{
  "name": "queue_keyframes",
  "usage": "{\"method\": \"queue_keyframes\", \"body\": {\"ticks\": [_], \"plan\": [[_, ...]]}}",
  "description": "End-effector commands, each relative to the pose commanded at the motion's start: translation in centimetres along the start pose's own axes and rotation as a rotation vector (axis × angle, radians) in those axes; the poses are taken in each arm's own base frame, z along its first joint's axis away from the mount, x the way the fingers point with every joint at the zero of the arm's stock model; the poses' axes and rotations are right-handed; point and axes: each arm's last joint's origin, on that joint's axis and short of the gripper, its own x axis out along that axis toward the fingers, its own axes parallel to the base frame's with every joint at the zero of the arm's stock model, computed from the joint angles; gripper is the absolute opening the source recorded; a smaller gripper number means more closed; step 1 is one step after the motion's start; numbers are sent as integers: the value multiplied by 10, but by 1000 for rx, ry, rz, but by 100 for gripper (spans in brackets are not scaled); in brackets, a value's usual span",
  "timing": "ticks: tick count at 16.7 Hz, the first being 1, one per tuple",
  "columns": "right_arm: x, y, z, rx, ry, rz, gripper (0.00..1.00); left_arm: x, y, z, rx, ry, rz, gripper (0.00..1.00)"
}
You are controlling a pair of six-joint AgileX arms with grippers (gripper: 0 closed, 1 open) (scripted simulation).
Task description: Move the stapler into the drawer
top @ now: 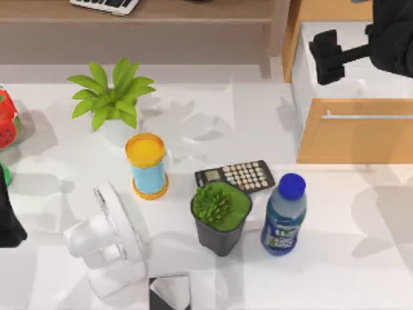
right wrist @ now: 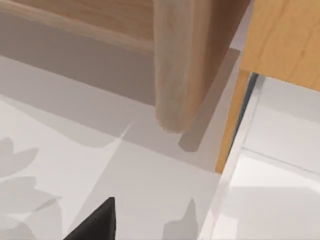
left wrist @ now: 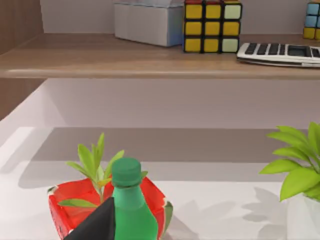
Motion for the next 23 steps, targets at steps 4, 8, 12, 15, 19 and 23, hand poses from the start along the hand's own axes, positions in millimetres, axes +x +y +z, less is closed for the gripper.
{"method": "queue_keyframes", "body": {"ticks": [4, 8, 12, 15, 19, 23], "plan": [[-9, 17, -46, -136, -112, 23, 100, 0, 0, 0, 0, 0, 0, 100], [-17, 25, -92, -334, -219, -29, 100, 0, 0, 0, 0, 0, 0, 100], [-25, 25, -131, -580, -292, -169, 100, 0, 0, 0, 0, 0, 0, 100], [-30, 23, -155, -783, -291, -300, 100, 0, 0, 0, 0, 0, 0, 100], [-34, 22, -179, -1051, -234, -466, 100, 0, 0, 0, 0, 0, 0, 100], [-34, 20, -191, -1269, -155, -610, 100, 0, 0, 0, 0, 0, 0, 100]]}}
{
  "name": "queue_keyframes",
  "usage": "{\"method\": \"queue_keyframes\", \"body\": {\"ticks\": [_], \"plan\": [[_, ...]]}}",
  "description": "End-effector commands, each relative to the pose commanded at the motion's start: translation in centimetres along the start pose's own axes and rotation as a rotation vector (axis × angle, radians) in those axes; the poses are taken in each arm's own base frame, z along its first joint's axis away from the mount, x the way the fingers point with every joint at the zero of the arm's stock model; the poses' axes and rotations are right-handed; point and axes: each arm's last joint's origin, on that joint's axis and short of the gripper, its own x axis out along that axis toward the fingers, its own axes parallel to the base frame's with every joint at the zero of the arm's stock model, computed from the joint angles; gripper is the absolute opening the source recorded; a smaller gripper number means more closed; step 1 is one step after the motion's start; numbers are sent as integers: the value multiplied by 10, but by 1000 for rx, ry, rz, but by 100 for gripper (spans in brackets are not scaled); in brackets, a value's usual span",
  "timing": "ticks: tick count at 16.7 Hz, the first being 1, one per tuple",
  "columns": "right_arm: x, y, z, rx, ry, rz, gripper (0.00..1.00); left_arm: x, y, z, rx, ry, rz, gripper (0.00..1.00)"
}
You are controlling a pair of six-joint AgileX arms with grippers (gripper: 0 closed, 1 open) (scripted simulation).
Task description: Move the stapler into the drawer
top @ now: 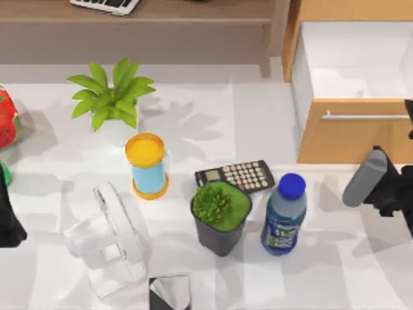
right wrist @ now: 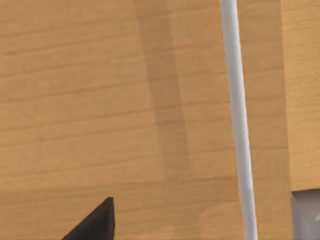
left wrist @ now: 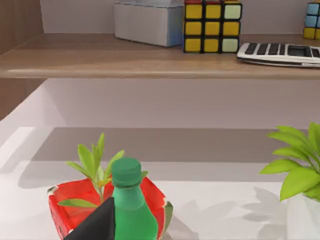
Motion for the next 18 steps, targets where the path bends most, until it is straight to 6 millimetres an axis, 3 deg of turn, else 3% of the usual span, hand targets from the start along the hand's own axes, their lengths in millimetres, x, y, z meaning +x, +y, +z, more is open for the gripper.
{"method": "queue_keyframes", "body": {"ticks": [5, 13, 18], "plan": [[3, 5, -3, -161, 64, -48, 100, 0, 0, 0, 0, 0, 0, 100], [3, 7, -4, -165, 64, -40, 100, 0, 0, 0, 0, 0, 0, 100], [21, 4, -4, -163, 65, -49, 100, 0, 0, 0, 0, 0, 0, 100]]}}
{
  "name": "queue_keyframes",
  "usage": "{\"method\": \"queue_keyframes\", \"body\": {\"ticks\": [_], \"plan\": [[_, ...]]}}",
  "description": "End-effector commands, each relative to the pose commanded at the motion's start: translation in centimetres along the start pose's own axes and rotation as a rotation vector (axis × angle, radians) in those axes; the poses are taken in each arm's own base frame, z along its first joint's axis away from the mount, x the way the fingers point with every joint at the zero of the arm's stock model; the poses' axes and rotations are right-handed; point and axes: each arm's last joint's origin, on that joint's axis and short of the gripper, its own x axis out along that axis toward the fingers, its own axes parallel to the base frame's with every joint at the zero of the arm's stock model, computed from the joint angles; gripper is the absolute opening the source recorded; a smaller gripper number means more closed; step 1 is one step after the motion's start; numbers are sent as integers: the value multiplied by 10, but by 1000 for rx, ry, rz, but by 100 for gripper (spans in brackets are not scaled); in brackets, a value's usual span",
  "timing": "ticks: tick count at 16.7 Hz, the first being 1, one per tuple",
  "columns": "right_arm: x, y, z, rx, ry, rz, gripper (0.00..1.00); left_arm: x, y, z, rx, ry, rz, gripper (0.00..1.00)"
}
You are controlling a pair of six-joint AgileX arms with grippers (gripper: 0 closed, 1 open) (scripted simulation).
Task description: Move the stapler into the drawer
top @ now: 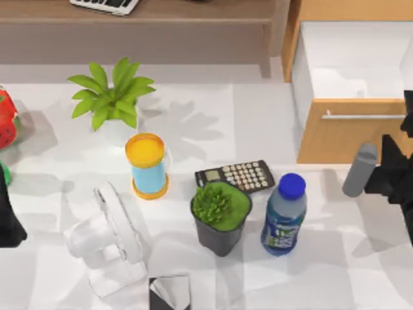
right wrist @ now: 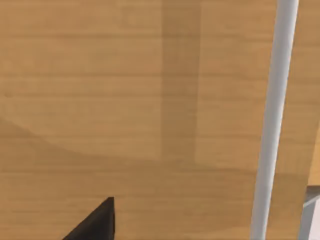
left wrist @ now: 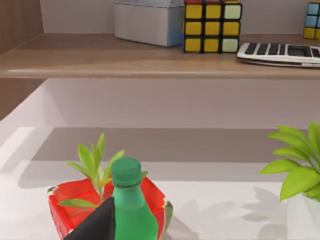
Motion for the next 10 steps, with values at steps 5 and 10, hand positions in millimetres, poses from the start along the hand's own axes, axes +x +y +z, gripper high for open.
{"method": "queue_keyframes", "body": {"ticks": [5, 10], "plan": [[7, 0, 0, 0, 0, 0, 100, 0, 0, 0, 0, 0, 0, 100], [7, 0, 0, 0, 0, 0, 70, 0, 0, 0, 0, 0, 0, 100]]}}
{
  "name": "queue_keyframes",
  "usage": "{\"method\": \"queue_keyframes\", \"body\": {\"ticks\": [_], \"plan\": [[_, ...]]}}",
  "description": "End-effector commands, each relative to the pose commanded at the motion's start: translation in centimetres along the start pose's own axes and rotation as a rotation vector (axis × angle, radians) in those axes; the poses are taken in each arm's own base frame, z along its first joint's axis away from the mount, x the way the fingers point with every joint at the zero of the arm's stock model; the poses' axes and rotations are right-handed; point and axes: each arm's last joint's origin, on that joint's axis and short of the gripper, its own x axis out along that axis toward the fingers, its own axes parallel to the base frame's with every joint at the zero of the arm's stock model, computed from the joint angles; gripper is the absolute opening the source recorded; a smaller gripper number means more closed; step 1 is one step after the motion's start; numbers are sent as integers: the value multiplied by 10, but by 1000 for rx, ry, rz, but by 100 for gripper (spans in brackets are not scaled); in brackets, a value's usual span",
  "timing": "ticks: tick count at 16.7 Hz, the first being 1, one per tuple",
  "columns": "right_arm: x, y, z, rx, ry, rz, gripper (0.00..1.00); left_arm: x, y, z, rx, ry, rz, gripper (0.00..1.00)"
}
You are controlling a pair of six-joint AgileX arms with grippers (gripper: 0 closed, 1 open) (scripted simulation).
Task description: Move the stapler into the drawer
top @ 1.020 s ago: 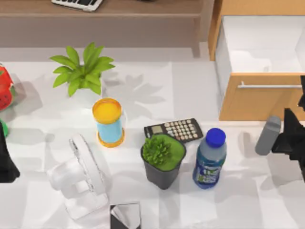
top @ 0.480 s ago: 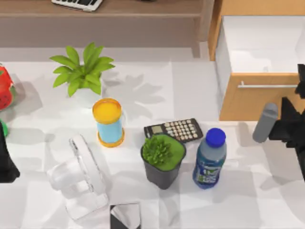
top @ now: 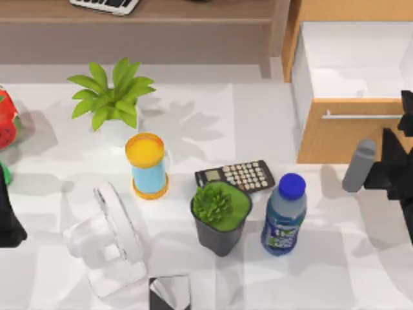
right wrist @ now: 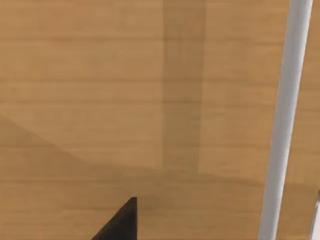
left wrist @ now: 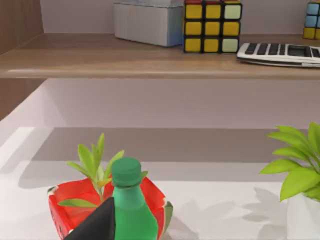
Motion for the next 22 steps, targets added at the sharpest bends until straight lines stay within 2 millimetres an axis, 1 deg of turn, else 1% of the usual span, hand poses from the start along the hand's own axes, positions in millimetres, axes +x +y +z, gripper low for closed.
{"method": "queue_keyframes", "body": {"ticks": [9, 10, 19, 22], "plan": [[0, 0, 0, 0, 0, 0, 2, 0, 0, 0, 0, 0, 0, 100], [0, 0, 0, 0, 0, 0, 0, 0, 0, 0, 0, 0, 0, 100], [0, 1, 0, 2, -1, 5, 0, 0, 0, 0, 0, 0, 0, 100], [14, 1, 1, 3, 1, 1, 0, 0, 0, 0, 0, 0, 0, 100]]}}
